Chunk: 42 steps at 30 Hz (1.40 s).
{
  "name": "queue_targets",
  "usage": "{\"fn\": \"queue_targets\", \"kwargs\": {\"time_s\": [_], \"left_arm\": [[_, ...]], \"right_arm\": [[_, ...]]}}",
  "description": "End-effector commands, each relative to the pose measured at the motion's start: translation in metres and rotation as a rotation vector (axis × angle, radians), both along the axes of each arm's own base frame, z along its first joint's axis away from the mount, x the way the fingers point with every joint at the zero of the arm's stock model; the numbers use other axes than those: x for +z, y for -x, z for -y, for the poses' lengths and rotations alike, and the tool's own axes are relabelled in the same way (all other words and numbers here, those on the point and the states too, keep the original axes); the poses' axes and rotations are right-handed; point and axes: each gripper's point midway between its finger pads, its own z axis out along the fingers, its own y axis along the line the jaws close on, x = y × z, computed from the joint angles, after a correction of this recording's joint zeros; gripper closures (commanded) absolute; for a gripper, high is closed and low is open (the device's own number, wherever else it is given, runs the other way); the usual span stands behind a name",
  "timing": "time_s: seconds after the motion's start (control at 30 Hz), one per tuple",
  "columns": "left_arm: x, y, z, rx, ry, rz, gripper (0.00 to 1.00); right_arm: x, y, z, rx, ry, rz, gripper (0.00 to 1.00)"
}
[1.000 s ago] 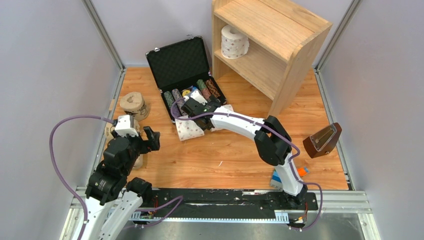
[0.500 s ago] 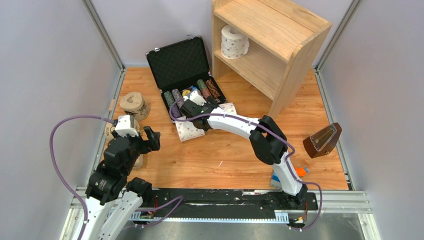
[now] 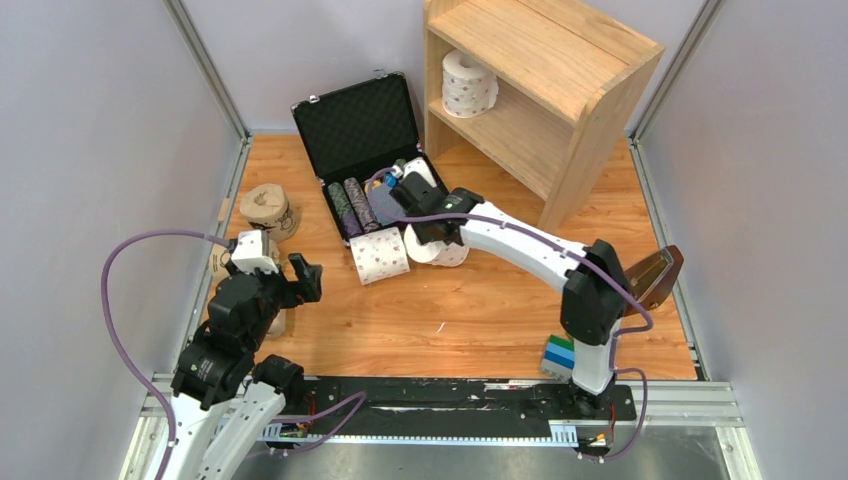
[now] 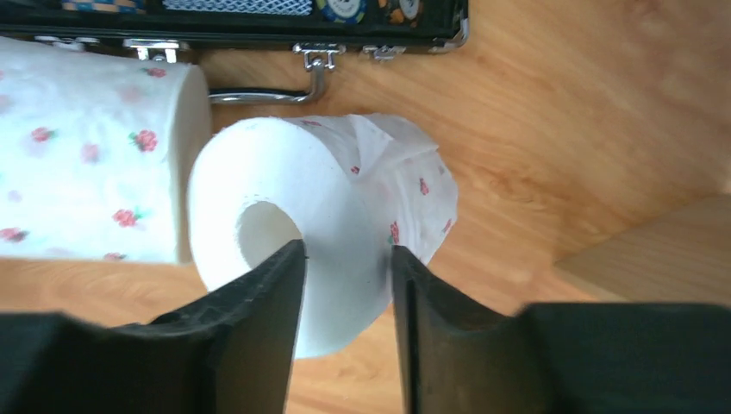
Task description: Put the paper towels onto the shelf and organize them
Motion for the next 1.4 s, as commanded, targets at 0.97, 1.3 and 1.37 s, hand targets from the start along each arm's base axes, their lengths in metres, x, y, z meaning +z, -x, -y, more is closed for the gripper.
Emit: {"fn": "queue_targets", "kwargs": {"time_s": [0.97, 1.3, 1.37], "left_arm": [[0.005, -0.005, 0.011, -0.04, 0.028, 0.021, 0.0], [0.005, -0.005, 0.009, -0.033, 0.029, 0.02, 0.0], [0.004, -0.004, 0.009, -0.033, 0.028, 0.019, 0.0]], "right_arm": [[0.045, -0.008, 0.029, -0.076, -0.305, -0.1, 0.29], [0.002, -0.038, 0.028, -0.198, -0.24, -0.16, 0.3], [-0.008, -0.039, 0.026, -0.201, -0.23, -0.181, 0.31]]}}
